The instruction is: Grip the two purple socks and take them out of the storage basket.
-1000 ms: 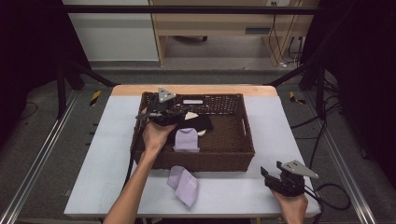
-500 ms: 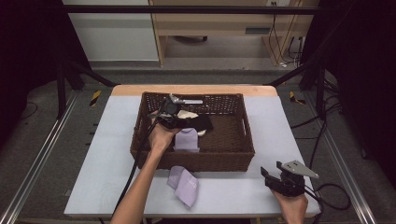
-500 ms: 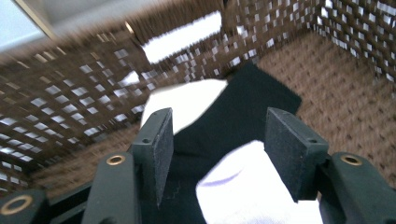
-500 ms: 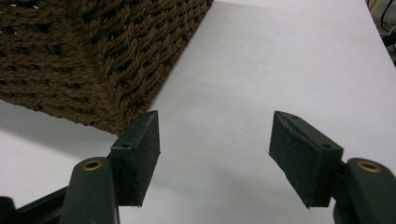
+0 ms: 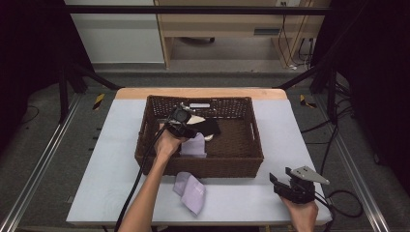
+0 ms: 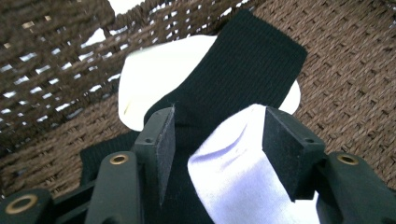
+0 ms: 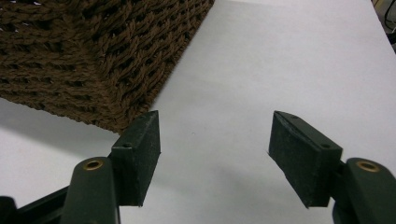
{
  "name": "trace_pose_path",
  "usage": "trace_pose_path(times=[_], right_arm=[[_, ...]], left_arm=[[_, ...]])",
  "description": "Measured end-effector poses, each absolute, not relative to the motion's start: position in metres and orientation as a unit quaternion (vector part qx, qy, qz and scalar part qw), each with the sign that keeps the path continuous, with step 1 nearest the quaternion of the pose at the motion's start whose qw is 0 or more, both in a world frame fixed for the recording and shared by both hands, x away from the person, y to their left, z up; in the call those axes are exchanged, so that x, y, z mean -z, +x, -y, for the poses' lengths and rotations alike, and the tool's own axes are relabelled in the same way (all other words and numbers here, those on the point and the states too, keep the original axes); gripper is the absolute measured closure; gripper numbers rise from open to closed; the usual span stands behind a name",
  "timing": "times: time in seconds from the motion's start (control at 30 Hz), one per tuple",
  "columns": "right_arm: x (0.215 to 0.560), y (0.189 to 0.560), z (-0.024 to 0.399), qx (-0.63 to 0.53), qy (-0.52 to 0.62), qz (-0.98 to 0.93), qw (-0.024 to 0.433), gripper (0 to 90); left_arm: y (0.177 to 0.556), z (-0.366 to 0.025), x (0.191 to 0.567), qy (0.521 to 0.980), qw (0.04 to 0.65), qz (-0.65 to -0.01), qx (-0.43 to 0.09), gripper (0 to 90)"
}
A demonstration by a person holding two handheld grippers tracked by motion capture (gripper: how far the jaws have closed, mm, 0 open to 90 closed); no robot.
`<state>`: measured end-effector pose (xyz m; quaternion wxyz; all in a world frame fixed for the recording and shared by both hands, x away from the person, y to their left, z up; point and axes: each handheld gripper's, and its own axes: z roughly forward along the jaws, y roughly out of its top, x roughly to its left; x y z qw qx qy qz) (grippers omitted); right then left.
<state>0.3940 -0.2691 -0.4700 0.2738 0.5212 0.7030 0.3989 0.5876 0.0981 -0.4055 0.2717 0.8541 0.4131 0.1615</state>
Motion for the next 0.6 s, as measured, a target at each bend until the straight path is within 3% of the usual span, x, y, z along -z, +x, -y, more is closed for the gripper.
trace_pose_path(times=[0.6], right_arm=[[0.470,0.393,0.269,-0.402,0.522,-0.701,0.272,34.2]], left_arm=[[0.595,-0.098,0.422,0.879,0.201,-0.416,-0.120,54.1]])
